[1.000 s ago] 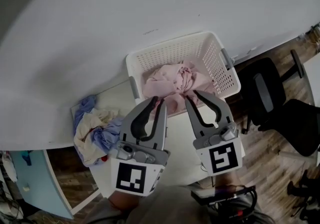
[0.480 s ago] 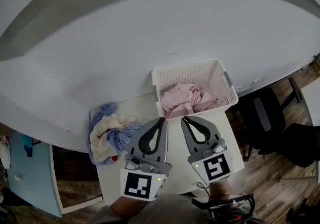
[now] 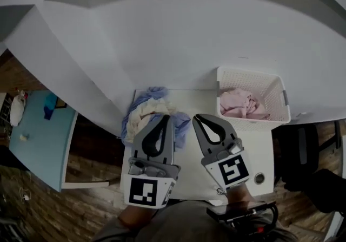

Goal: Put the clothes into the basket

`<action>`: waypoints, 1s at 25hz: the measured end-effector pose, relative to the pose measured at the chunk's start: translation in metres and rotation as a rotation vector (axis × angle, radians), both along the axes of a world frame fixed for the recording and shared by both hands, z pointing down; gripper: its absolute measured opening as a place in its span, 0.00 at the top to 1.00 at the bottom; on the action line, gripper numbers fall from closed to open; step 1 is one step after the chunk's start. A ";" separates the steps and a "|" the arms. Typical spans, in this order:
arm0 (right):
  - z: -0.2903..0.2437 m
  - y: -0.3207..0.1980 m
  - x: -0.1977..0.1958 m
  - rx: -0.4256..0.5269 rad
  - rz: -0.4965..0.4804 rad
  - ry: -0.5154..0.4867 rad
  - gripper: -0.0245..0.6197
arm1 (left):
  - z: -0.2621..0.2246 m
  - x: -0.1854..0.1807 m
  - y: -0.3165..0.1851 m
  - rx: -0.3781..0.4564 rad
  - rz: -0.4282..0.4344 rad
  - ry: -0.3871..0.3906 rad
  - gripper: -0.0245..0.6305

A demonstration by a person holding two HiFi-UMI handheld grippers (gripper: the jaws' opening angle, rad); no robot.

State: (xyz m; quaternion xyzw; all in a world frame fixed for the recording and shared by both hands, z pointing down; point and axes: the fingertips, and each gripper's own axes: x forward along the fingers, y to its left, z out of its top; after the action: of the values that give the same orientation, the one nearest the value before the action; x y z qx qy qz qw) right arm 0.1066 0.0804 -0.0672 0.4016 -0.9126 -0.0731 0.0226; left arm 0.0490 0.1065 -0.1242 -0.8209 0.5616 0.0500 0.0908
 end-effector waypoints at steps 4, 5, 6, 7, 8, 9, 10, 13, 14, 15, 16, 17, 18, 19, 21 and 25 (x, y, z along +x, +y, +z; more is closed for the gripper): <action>-0.005 -0.002 -0.066 0.029 -0.148 0.004 0.94 | 0.003 -0.070 0.011 0.005 -0.174 0.010 0.95; -0.005 -0.001 -0.078 0.034 -0.175 -0.005 0.94 | 0.007 -0.082 0.015 -0.003 -0.207 0.009 0.95; -0.002 -0.001 -0.089 0.032 -0.194 -0.013 0.94 | 0.011 -0.093 0.018 -0.012 -0.229 0.010 0.95; 0.001 -0.001 -0.098 0.026 -0.207 -0.017 0.94 | 0.016 -0.102 0.020 -0.019 -0.244 0.012 0.95; 0.005 -0.003 -0.107 0.019 -0.215 -0.016 0.94 | 0.019 -0.110 0.021 -0.023 -0.253 0.014 0.95; 0.009 -0.005 -0.115 0.013 -0.221 -0.013 0.94 | 0.022 -0.118 0.021 -0.027 -0.259 0.017 0.95; 0.012 -0.008 -0.122 0.007 -0.225 -0.011 0.94 | 0.024 -0.125 0.020 -0.031 -0.263 0.019 0.95; 0.020 -0.015 -0.138 -0.006 -0.222 -0.009 0.94 | 0.034 -0.143 0.013 -0.054 -0.261 0.016 0.95; 0.023 -0.018 -0.142 -0.010 -0.216 -0.007 0.94 | 0.039 -0.147 0.010 -0.064 -0.256 0.004 0.95; 0.026 -0.022 -0.144 -0.016 -0.209 -0.004 0.94 | 0.044 -0.149 0.005 -0.074 -0.248 -0.012 0.95; 0.030 -0.026 -0.146 -0.026 -0.201 0.000 0.93 | 0.050 -0.151 0.000 -0.087 -0.238 -0.027 0.95; 0.035 -0.030 -0.148 -0.037 -0.193 0.004 0.93 | 0.057 -0.154 -0.006 -0.101 -0.226 -0.032 0.95; 0.041 -0.034 -0.150 -0.048 -0.186 0.012 0.89 | 0.064 -0.156 -0.012 -0.116 -0.216 -0.026 0.95; 0.048 -0.039 -0.152 -0.056 -0.181 0.024 0.85 | 0.072 -0.160 -0.017 -0.134 -0.207 -0.012 0.95; 0.066 -0.046 -0.156 -0.072 -0.175 0.056 0.77 | 0.089 -0.166 -0.027 -0.170 -0.193 0.017 0.92; 0.113 -0.066 -0.163 -0.150 -0.153 0.097 0.67 | 0.124 -0.177 -0.052 -0.223 -0.154 0.040 0.70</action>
State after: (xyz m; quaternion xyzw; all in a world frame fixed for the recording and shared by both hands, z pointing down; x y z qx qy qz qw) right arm -0.0568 0.0146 0.0459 0.3241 -0.9413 -0.0254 0.0912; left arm -0.1282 0.0541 -0.0001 -0.7790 0.6269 -0.0033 -0.0087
